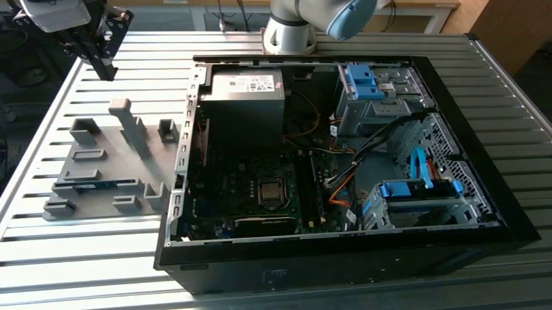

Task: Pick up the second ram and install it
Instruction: 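Reach for the second ram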

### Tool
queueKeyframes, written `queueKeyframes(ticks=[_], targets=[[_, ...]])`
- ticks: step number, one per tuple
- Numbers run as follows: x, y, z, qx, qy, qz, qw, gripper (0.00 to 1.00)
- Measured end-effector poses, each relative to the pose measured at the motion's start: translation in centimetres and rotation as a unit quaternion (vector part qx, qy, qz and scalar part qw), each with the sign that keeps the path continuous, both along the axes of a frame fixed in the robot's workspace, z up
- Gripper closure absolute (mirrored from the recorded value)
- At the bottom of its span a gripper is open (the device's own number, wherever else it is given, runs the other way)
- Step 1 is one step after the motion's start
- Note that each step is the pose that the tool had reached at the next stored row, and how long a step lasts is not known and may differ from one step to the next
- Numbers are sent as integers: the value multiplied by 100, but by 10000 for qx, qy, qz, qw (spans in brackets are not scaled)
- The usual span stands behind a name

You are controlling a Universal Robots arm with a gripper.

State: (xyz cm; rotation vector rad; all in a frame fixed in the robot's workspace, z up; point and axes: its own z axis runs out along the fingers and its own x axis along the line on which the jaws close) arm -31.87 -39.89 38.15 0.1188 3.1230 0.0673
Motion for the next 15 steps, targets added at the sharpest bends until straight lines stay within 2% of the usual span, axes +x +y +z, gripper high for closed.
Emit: queueKeyframes(ticks=[15], targets=[[-70,-2,-4,0,3,0,10000,89]])
